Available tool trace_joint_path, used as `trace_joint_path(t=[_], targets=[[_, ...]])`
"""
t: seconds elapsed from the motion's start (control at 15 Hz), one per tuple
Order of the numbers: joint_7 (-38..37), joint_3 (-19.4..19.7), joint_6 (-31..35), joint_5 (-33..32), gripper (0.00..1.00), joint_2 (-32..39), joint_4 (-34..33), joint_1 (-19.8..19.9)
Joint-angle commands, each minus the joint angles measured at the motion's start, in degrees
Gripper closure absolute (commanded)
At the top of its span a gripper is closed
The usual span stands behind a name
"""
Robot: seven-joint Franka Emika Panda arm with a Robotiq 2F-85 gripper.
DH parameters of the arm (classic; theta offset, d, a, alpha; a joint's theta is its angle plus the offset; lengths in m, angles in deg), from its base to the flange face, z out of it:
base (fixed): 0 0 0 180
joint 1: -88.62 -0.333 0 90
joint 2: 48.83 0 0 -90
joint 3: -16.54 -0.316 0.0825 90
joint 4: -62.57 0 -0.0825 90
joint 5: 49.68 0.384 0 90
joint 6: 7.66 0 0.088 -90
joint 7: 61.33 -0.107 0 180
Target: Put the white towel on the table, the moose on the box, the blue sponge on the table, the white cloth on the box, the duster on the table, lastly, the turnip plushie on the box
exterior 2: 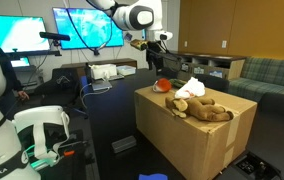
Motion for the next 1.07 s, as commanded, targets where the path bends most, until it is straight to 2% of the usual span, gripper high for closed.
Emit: trace_joint_path(t=[0.0, 0.2, 0.53, 0.8, 1.0], targets=[[4.9, 0.2, -9.9, 2.7, 0.00, -8.9, 3.2, 2.2], [6.2, 0.9, -16.8, 3.0, 0.00, -15.6, 6.1, 2.9], [6.2, 1.6, -21.3, 3.9, 0.00, -25.5, 13.1, 3.5], [6.3, 2.1, -21.1, 5.9, 0.00, -31.3, 19.2, 3.4], [4.7, 1.4, -17.1, 5.4, 0.00, -34.9, 24.6, 3.8]])
